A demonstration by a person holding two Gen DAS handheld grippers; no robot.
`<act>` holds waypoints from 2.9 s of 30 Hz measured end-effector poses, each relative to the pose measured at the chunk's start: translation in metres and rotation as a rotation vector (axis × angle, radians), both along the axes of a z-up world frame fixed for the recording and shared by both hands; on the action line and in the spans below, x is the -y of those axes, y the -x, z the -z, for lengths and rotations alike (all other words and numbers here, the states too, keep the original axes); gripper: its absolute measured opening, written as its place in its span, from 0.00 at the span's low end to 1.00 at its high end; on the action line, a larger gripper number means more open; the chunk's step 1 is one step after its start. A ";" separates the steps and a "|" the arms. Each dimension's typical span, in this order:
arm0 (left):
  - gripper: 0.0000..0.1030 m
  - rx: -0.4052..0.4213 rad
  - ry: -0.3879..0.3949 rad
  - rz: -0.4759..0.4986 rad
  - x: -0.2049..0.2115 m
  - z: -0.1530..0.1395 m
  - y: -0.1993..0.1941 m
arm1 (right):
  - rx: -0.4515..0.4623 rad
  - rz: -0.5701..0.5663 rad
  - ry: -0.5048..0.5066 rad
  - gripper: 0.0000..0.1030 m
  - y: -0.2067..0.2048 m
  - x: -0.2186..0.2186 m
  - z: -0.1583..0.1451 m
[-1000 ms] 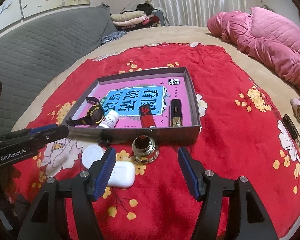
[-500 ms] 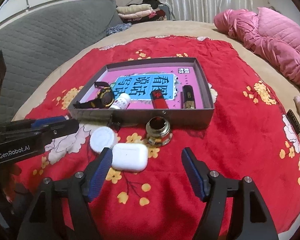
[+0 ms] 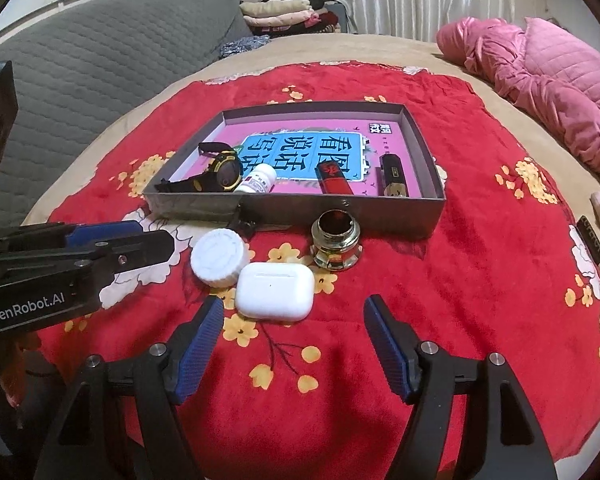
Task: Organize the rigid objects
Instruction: 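Withdraw both open tools from the box toward the white cap and earbud case, then grasp the white round cap with the left tool while the right tool grasps the white earbud case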
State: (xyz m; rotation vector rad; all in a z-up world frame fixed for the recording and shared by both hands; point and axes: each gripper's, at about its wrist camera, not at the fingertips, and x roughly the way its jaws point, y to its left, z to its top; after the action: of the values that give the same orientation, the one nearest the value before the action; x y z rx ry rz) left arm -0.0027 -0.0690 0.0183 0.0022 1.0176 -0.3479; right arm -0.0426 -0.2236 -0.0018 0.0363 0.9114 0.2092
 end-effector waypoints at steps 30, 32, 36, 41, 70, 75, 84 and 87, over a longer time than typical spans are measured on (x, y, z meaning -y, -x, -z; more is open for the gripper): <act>0.38 -0.075 -0.020 0.017 0.001 0.039 -0.009 | -0.040 -0.004 0.022 0.72 -0.010 -0.021 0.041; 0.38 -0.076 -0.017 0.015 0.000 0.039 -0.010 | -0.036 -0.003 0.032 0.72 -0.013 -0.023 0.044; 0.38 -0.080 -0.007 0.010 -0.003 0.041 -0.012 | -0.034 0.003 0.026 0.72 -0.019 -0.027 0.050; 0.38 -0.086 0.003 0.014 -0.003 0.042 -0.014 | -0.012 0.016 0.041 0.72 -0.025 -0.032 0.053; 0.40 -0.120 0.016 0.055 0.018 0.059 -0.032 | 0.014 0.074 0.059 0.73 -0.033 -0.008 0.062; 0.44 -0.110 -0.001 0.062 0.024 0.061 -0.034 | 0.014 0.065 0.059 0.73 -0.032 -0.007 0.062; 0.48 -0.086 -0.034 0.071 0.036 0.066 -0.041 | 0.015 0.077 0.068 0.73 -0.033 -0.009 0.063; 0.48 -0.090 -0.034 0.068 0.037 0.068 -0.043 | 0.021 0.086 0.080 0.73 -0.035 -0.012 0.064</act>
State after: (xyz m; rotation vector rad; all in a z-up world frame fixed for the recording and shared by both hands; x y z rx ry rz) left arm 0.0407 -0.1056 -0.0494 0.0524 1.1145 -0.3956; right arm -0.0079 -0.2120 -0.0655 -0.0007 0.8946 0.0931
